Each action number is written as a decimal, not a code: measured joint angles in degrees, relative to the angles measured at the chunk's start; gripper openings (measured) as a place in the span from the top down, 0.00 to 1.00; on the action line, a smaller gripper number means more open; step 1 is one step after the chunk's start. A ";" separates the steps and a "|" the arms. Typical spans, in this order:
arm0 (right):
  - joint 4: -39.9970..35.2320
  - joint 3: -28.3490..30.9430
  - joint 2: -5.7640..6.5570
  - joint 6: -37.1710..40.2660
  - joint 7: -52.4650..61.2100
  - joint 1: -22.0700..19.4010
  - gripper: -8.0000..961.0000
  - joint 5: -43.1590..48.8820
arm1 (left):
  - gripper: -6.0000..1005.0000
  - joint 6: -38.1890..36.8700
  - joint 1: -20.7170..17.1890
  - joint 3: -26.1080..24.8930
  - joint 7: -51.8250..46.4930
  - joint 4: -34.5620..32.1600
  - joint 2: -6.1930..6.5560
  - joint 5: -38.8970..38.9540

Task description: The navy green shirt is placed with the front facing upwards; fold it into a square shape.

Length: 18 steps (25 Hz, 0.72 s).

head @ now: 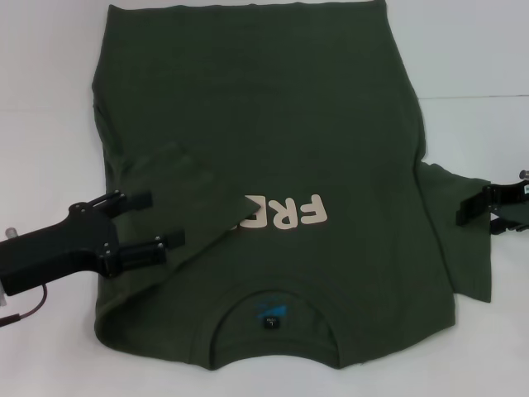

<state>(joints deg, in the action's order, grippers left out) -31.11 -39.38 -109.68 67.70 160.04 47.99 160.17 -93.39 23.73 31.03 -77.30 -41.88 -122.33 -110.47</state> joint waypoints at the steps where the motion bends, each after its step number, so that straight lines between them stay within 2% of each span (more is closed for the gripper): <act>1: 0.01 0.03 0.01 -0.01 -0.01 0.00 0.30 -0.23 | 0.07 0.02 0.00 0.00 0.02 0.01 0.00 0.00; 13: 0.09 0.00 0.03 -0.02 -0.07 -0.32 0.30 -1.20 | 0.07 0.06 0.00 0.00 0.04 0.04 0.09 0.00; 18: 0.09 -0.21 0.52 0.49 0.08 -0.42 0.30 -1.20 | 0.07 0.05 0.00 -0.01 0.05 0.05 0.09 0.00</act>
<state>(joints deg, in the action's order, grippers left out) -31.03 -39.59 -109.17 68.19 160.11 47.57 158.97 -93.34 23.73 31.02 -77.25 -41.83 -122.24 -110.47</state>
